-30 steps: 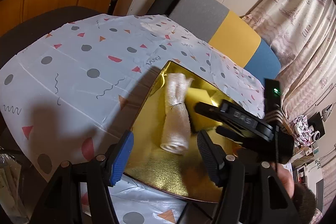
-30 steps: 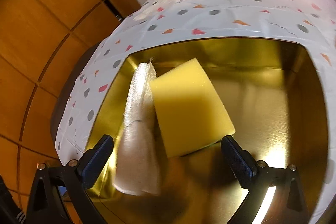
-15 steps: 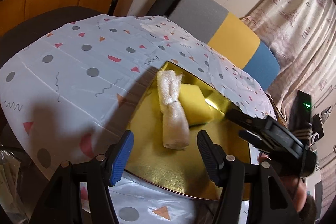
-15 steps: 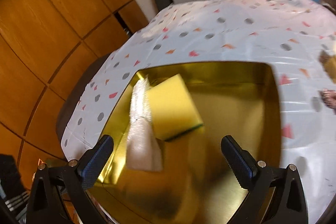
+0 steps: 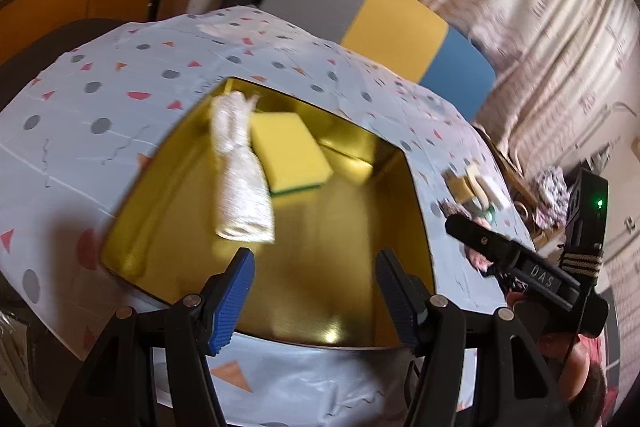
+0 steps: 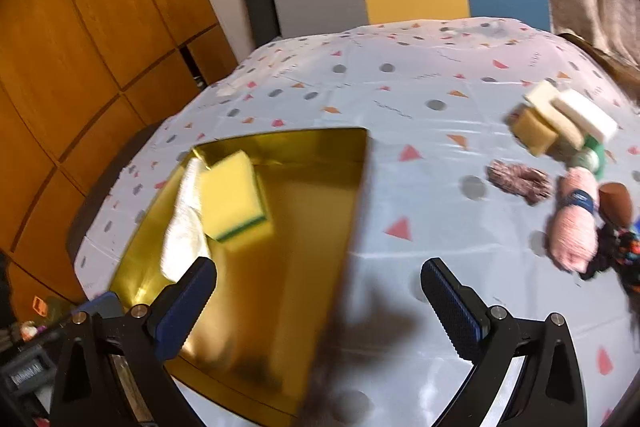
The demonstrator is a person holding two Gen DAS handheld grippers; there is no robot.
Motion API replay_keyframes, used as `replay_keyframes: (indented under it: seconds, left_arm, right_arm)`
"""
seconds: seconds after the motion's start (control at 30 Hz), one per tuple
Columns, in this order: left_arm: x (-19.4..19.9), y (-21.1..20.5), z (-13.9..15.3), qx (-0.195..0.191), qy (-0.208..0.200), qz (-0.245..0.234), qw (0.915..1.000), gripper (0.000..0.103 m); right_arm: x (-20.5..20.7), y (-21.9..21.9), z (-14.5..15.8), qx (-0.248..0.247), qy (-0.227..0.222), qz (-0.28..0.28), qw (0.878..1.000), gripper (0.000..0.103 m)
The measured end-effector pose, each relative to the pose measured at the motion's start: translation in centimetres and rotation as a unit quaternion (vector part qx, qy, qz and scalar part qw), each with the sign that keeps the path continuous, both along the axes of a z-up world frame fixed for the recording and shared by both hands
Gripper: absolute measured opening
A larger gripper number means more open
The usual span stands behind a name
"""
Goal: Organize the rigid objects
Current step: 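Grasp the black scrunchie with the left tool while the right tool grasps the beaded braid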
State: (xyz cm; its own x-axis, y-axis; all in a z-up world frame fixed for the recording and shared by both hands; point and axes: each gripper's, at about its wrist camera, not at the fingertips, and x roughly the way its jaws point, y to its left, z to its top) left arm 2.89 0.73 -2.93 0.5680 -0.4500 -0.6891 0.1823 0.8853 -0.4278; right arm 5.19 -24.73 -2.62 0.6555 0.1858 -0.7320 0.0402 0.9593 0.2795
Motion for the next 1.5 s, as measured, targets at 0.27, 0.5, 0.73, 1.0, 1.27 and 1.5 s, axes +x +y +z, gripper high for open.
replay_keyframes:
  seconds: [0.27,0.5,0.73,1.0,1.27,1.5]
  left_arm:
    - [-1.3,-5.3,-0.1,0.012,0.001,-0.079,0.9968,0.064]
    - [-2.1,-10.7,0.1,0.029,0.003,-0.148,0.9885,0.064]
    - [-2.7,-14.2,0.3,0.041,0.009,-0.178,0.9832,0.064]
    - [-4.0,-16.8,0.1,0.060,0.012,-0.204,0.9771,0.064]
    - [-4.9,-20.2,0.1,0.078,0.004,-0.245,0.9663,0.064]
    - [-5.3,-26.3,0.3,0.084,-0.014,-0.307,0.9479,0.064]
  right_arm:
    - [-5.4,-6.6,-3.6,-0.043,0.038,-0.042,0.997,0.103]
    - [-9.5,-16.5,-4.7,-0.084,0.050,-0.137,0.986,0.103]
    - [-10.0,-24.4,-3.6,-0.144,0.031,-0.186,0.971,0.103]
    - [-6.9,-27.2,-6.9,-0.199,0.070,-0.119,0.970,0.064]
    - [-7.9,-29.0,-9.6,-0.155,0.066,-0.135,0.976,0.061]
    - [-11.7,-32.1,-9.6,-0.046,0.006,-0.205,0.978,0.039]
